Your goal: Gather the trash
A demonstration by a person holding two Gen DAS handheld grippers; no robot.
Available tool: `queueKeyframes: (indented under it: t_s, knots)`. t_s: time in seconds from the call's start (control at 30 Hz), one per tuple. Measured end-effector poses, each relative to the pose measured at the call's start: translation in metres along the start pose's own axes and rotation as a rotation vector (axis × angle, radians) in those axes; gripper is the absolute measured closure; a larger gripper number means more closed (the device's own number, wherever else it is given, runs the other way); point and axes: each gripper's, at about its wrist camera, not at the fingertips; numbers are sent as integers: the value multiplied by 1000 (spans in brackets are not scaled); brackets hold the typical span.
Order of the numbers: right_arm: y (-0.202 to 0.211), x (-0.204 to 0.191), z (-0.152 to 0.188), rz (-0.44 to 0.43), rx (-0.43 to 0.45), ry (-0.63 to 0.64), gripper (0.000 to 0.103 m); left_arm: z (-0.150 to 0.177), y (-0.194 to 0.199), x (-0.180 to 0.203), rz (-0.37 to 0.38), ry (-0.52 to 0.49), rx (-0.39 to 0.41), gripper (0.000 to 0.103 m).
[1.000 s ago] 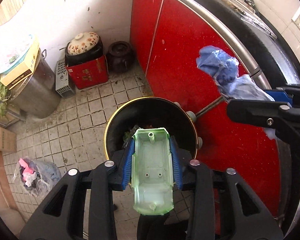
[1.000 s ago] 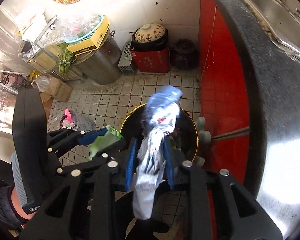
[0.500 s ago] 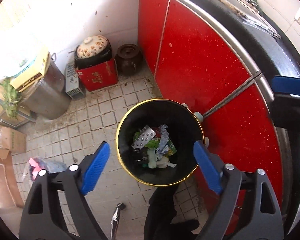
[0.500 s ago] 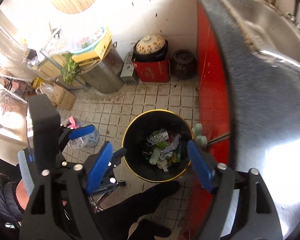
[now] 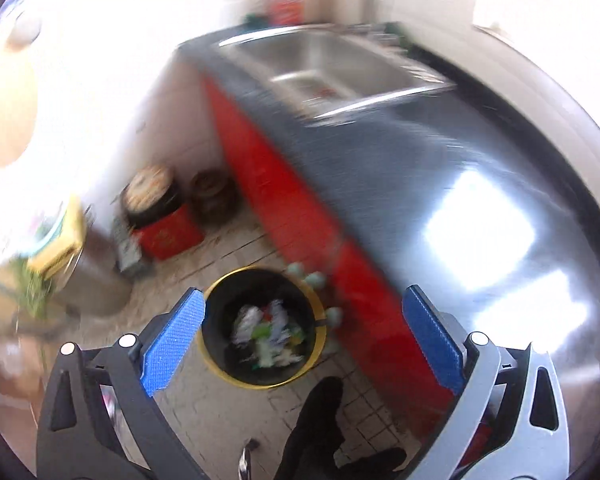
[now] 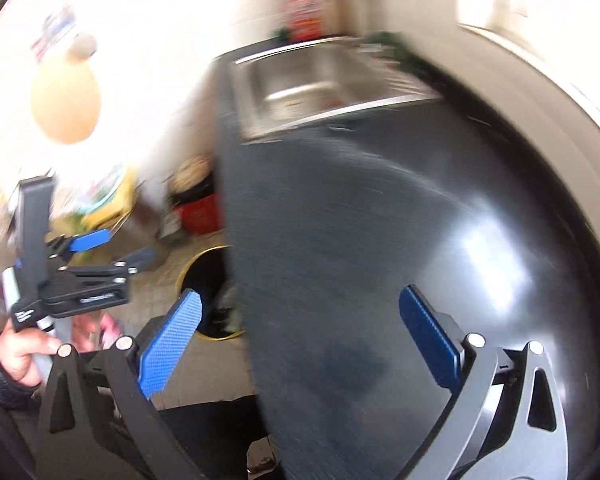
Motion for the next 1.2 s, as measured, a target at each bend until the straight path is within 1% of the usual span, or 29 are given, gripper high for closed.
queueKeyframes:
  t_s: [0.1,0.13,0.17,0.2,0.27,0.33,0.4,0.53,0.67,0.77,0.83,0.97,1.2]
  knots:
    - [47,50,40,116,56,-146,7,-9,14,61,121,-108,10,7]
    - [64,66,56,157,80,-202,7,-12,20,87,164,-156,13,7]
    - [77,78,68,188,96,-246,7,-14,25,110,199,-203,17,7]
    - [95,92,86,243,117,-308,7,-15,30,135,234,-257,20,7]
    - [122,112,115,322,146,-402,7,-15,36,178,284,-349,18,7]
    - [147,129,144,393,172,-496,7,-13,42,225,349,-439,15,7]
    - [173,143,179,483,195,-597,7,-11,49,266,415,-511,8,7]
    - [208,159,234,614,214,-750,7,1,61,327,492,-638,0,7]
    - [231,169,273,679,236,-859,7,14,72,360,515,-731,9,7]
    - [236,173,282,700,240,-895,7,22,77,377,514,-771,13,7]
    - [239,176,284,713,247,-902,7,24,76,380,502,-786,15,7]
    - [240,175,285,715,245,-908,7,22,72,381,494,-783,3,7]
    - [235,184,277,689,243,-899,7,18,66,376,475,-762,-5,7]
Point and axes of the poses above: each gripper's, at about its wrist camera, not at the fingertips, and y roughly against the way its jaws point, x to its right, z to its underside, and after that the axes turned 1 degree about -z, right-handed
